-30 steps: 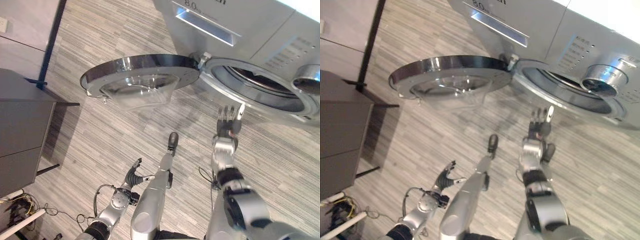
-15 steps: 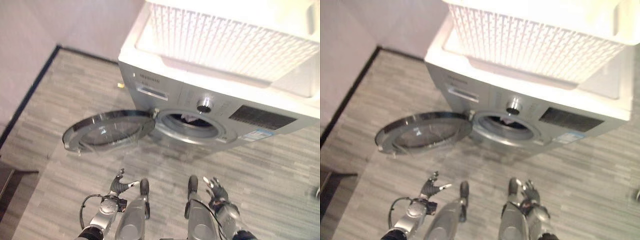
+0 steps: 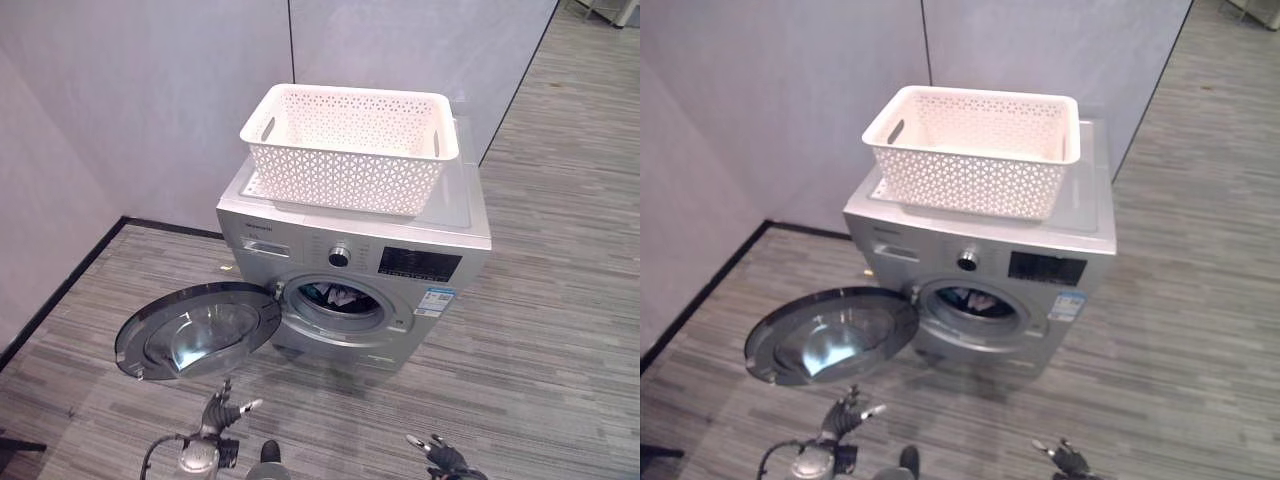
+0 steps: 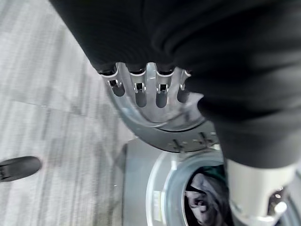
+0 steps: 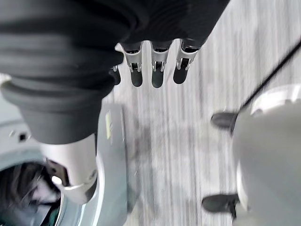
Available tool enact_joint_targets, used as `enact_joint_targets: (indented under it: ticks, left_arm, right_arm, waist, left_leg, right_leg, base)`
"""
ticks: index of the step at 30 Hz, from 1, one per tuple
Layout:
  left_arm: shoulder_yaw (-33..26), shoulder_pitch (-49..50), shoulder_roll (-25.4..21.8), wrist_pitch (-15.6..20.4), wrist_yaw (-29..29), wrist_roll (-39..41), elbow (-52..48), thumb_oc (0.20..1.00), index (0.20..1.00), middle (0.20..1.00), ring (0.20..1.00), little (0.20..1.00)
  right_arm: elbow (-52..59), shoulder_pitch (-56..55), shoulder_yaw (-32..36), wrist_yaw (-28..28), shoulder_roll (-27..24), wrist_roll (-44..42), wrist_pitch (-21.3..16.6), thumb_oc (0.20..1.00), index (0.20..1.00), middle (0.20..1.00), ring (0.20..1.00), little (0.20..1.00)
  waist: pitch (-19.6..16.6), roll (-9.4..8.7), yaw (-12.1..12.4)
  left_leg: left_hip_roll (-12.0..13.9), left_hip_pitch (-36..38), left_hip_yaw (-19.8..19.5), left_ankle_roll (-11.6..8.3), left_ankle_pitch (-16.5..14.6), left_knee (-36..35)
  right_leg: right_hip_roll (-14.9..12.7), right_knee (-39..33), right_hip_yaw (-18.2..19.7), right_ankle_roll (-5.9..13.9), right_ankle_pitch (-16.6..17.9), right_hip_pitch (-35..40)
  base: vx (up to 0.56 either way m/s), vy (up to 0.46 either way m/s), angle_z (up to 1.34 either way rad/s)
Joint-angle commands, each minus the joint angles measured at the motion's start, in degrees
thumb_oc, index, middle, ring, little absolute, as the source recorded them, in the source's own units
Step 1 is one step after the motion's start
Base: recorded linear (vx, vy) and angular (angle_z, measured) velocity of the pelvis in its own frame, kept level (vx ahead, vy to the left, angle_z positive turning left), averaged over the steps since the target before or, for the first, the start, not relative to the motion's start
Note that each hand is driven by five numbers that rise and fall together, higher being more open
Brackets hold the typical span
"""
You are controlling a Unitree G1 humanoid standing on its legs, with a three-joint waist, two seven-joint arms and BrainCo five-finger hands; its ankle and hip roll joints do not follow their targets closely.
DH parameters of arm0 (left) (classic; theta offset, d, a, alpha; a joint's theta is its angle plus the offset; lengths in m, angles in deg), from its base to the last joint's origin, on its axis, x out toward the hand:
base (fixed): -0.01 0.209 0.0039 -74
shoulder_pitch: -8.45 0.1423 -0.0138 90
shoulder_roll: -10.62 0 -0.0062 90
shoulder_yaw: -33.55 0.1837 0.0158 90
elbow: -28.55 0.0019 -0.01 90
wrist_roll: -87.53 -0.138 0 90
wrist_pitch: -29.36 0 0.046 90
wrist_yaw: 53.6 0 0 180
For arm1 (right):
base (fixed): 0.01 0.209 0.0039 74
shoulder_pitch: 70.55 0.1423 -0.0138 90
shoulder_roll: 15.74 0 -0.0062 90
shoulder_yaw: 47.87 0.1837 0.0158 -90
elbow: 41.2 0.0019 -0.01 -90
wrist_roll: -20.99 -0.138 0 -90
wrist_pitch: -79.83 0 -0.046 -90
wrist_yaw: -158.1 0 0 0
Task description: Grab the laundry basket,head to the washer,open it,put in the laundry and shut it.
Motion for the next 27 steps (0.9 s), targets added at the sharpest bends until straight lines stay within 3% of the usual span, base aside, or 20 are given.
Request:
enact_joint_targets:
  ticks: [1,2,3,4,7,9,10,11,13,16,18,22,24,27]
  left_arm:
    - [-2.38,-4.68,-3.88,1.03,-0.18,-1.66,-2.74,1.0,1.0,1.0,1.0,1.0]
    - [-3.75,-5.47,-4.33,0.09,-1.42,-4.58,-1.86,1.0,1.0,1.0,1.0,1.0]
    - [-6.06,-6.04,-4.72,-1.22,-3.66,-6.58,-0.86,1.0,1.0,1.0,1.0,1.0]
    - [-6.07,-6.06,-4.71,-1.23,-3.66,-6.59,-0.86,1.0,1.0,1.0,1.0,1.0]
    - [-10.09,-7.35,-7.1,-2.36,-7.12,-8.55,0.05,1.0,1.0,1.0,1.0,1.0]
    - [-12.79,-10.42,-9.74,-2.79,-9.63,-8.83,2.97,1.0,1.0,1.0,1.0,1.0]
    - [-12.79,-10.42,-9.74,-2.79,-9.63,-8.83,2.97,1.0,1.0,1.0,1.0,1.0]
    - [-14.37,-13.9,-12.27,-3.28,-12.72,-9.29,5.0,1.0,1.0,1.0,1.0,1.0]
    - [-14.33,-17.23,-14.69,-3.36,-13.37,-9.89,6.21,1.0,1.0,1.0,1.0,1.0]
    - [-13.07,-22.04,-21.68,-3.25,-12.12,-11.58,11.87,1.0,1.0,1.0,1.0,1.0]
    - [-10.58,-30.12,-28.23,-3.24,-10.02,-9.2,18.28,1.0,1.0,1.0,1.0,1.0]
    - [-6.86,-39.45,-31.79,-3.14,-9.87,-6.45,18.23,1.0,1.0,1.0,1.0,1.0]
    - [-1.23,-50.21,-34.0,-3.07,-9.54,-4.47,23.68,1.0,1.0,1.0,1.0,1.0]
    - [4.21,-58.58,-34.34,-3.31,-7.92,-3.8,31.35,1.0,1.0,1.0,1.0,1.0]
  right_arm:
    - [2.09,2.03,1.51,-0.75,0.93,1.57,0.01,1.0,1.0,1.0,1.0,1.0]
    - [1.24,1.79,1.59,-0.49,0.73,2.44,0.41,1.0,1.0,1.0,1.0,1.0]
    - [1.04,1.79,1.36,-0.12,0.37,3.14,0.91,1.0,1.0,1.0,1.0,1.0]
    - [1.04,1.81,1.36,-0.12,0.36,3.14,0.91,1.0,1.0,1.0,1.0,1.0]
    - [1.08,1.38,0.85,0.48,-0.67,5.54,1.84,1.0,1.0,1.0,1.0,1.0]
    - [1.48,0.61,0.73,0.7,-1.35,6.69,2.19,1.0,1.0,1.0,1.0,1.0]
    - [1.48,0.61,0.73,0.7,-1.35,6.69,2.19,1.0,1.0,1.0,1.0,1.0]
    - [1.21,-0.44,0.95,0.86,-1.79,6.93,1.99,1.0,1.0,1.0,1.0,1.0]
    - [0.89,-1.53,1.43,0.81,-2.15,6.65,1.77,1.0,1.0,1.0,1.0,1.0]
    - [0.45,-1.47,1.28,1.33,-2.51,6.73,1.73,1.0,1.0,1.0,1.0,1.0]
    - [0.88,-0.49,-0.73,2.2,-2.74,7.32,1.94,1.0,1.0,1.0,1.0,1.0]
    - [1.84,1.61,-3.3,2.36,-2.32,6.6,1.82,1.0,1.0,1.0,1.0,1.0]
    - [3.15,4.66,-6.13,2.37,-1.7,4.69,1.53,1.0,1.0,1.0,1.0,1.0]
    - [3.92,7.46,-8.22,2.28,-1.41,2.88,1.28,1.0,1.0,1.0,1.0,1.0]
  waist:
    - [2.94,-2.13,-0.78]
    - [2.64,-2.24,-1.11]
    - [2.29,-2.45,-1.09]
    - [2.19,-2.39,-1.14]
    - [1.79,-2.51,-1.67]
    - [1.46,-2.43,-2.41]
    - [1.46,-2.43,-2.41]
    - [1.46,-1.72,-3.27]
    - [1.52,-0.83,-4.3]
    - [1.58,-0.27,-4.93]
    - [2.77,-1.03,-5.31]
    - [6.49,-2.76,-4.74]
    - [10.41,-4.14,-4.94]
    - [12.84,-5.1,-5.07]
  left_leg:
    - [-4.9,-3.93,2.86,3.25,-0.72,-0.73]
    - [-3.33,-2.93,3.71,2.75,-0.82,-0.75]
    - [-1.93,-2.52,0.2,2.09,-0.33,-0.81]
    - [-1.89,-2.68,0.12,2.09,-0.22,-0.85]
    - [1.06,-1.19,-5.15,1.05,1.12,-2.4]
    - [3.49,0.39,-4.99,0.76,2.01,-3.9]
    - [3.49,0.39,-4.99,0.76,2.01,-3.9]
    - [4.92,1.46,-3.4,0.59,2.16,-5.35]
    - [5.58,1.51,-1.28,-0.35,2.05,-5.8]
    - [4.89,2.67,0.05,-0.62,0.29,-5.77]
    - [4.03,2.81,1.27,-0.15,-1.46,-5.06]
    - [3.3,0.12,1.34,0.47,-2.94,-2.0]
    - [2.8,-3.78,1.19,1.05,-3.85,0.72]
    - [2.31,-6.58,1.21,1.41,-4.23,2.35]
  right_leg:
    - [-4.04,-3.02,1.24,3.67,-0.28,3.12]
    - [-4.51,-3.51,1.4,3.68,-0.19,3.67]
    - [-5.06,-3.51,2.78,3.72,0.03,3.34]
    - [-4.99,-3.57,2.72,3.7,0.13,3.22]
    - [-5.78,-3.39,4.73,4.02,0.3,2.76]
    - [-6.21,-3.16,5.31,4.35,0.0,2.76]
    - [-6.21,-3.16,5.31,4.35,0.0,2.76]
    - [-6.26,-3.0,4.8,4.74,-0.5,3.03]
    - [-6.4,-2.8,4.38,4.96,-0.8,3.36]
    - [-7.61,-2.27,5.52,6.03,-0.11,3.02]
    - [-9.48,-1.1,6.84,7.22,0.97,1.03]
    - [-10.71,0.34,7.55,7.98,2.05,-2.2]
    - [-11.68,1.38,8.05,8.68,3.52,-5.9]
    - [-12.27,2.4,8.17,9.03,4.42,-8.68]
  base:
    - [-0.12,-0.012,0.33]
    - [-0.06,0.042,0.09]
    - [-0.02,0.053,-0.1]
    - [0.02,0.054,-0.36]
    - [0.04,0.072,-0.24]
    - [0.06,0.084,-0.4]
    - [0.08,0.125,-0.35]
    - [0.09,0.144,-0.18]
    - [0.11,0.2,0.17]
    - [0.11,0.234,0.23]
    - [0.05,0.245,-0.35]
    - [-0.1,0.121,-0.29]
    - [-0.23,0.131,-0.01]
    - [-0.13,0.079,-0.08]
